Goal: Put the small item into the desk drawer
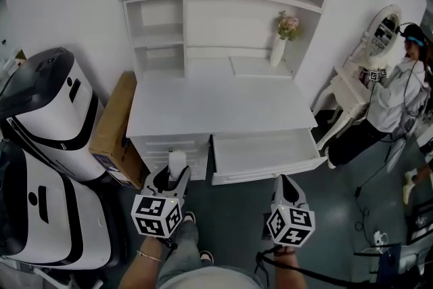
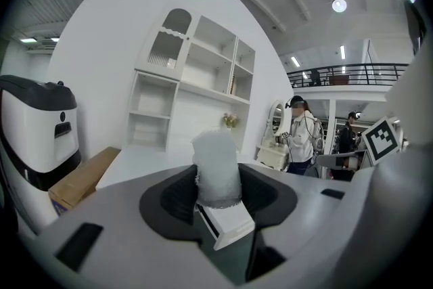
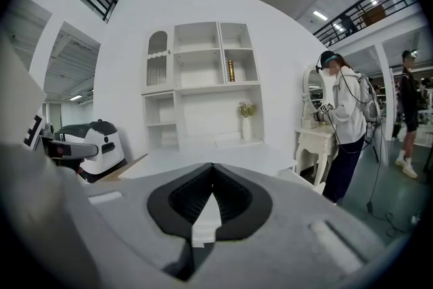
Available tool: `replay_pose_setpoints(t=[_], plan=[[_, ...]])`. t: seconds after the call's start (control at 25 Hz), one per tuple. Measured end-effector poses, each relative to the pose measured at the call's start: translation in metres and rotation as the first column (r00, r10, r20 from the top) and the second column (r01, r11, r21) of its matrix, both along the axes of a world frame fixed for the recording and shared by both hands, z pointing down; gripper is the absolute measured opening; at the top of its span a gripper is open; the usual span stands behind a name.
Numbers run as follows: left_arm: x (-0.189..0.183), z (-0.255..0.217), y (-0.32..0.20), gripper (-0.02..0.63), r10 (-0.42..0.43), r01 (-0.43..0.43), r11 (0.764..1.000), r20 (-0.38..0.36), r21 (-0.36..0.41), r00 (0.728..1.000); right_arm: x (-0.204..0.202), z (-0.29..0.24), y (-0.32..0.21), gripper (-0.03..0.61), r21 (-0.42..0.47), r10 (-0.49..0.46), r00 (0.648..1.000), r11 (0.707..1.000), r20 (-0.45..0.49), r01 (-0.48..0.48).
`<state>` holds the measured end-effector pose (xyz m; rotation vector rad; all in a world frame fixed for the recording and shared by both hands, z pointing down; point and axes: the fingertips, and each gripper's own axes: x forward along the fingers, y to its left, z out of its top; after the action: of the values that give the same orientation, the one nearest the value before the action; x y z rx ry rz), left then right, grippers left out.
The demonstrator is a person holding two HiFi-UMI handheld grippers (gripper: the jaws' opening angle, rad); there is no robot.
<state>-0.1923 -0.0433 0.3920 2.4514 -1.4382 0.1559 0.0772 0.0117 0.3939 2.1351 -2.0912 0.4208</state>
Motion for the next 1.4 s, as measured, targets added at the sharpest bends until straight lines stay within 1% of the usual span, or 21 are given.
replay_pose_setpoints(t=[0.16,0.48,0.76,0.92,1.04,1.16,1.32,1.4], plan=[[0.009,-0.002,-0.037,0.17,0.029,-0.029,1.0,-0.004,0.013,1.0,0.009,0.0,-0.027,0.005,0.002,0.033,0.999,0.999,0.003,-0.033],[0.024,-0.016,-0.139,0.17,0.101,-0.1,0.994,-0.037,0.035,0.994,0.015,-0.019,-0.105,0.005,0.023,0.103,0.995,0.994,-0.013,-0.102],[0.041,-0.022,-0.221,0.169,0.195,-0.193,0.981,-0.048,0.033,0.98,0.022,-0.027,-0.169,0.005,0.024,0.187,0.982,0.982,-0.008,-0.186],[0.051,-0.019,-0.256,0.17,0.235,-0.234,0.972,-0.03,0.028,0.971,0.021,-0.023,-0.194,0.005,0.011,0.209,0.978,0.978,0.021,-0.209],[0.06,-0.012,-0.277,0.169,0.241,-0.241,0.971,-0.037,0.008,0.97,0.025,-0.017,-0.203,0.005,-0.006,0.225,0.974,0.974,0.0,-0.225],[0.07,-0.006,-0.288,0.169,0.247,-0.247,0.969,-0.026,-0.003,0.969,0.038,-0.01,-0.214,0.005,-0.018,0.24,0.971,0.971,-0.013,-0.24],[0.086,-0.003,-0.297,0.169,0.238,-0.24,0.97,-0.048,-0.032,0.97,0.052,-0.017,-0.232,0.005,-0.009,0.222,0.975,0.975,-0.014,-0.222],[0.093,0.0,-0.3,0.169,0.239,-0.241,0.97,-0.041,-0.043,0.97,0.06,-0.016,-0.237,0.005,-0.013,0.22,0.975,0.975,-0.014,-0.22]])
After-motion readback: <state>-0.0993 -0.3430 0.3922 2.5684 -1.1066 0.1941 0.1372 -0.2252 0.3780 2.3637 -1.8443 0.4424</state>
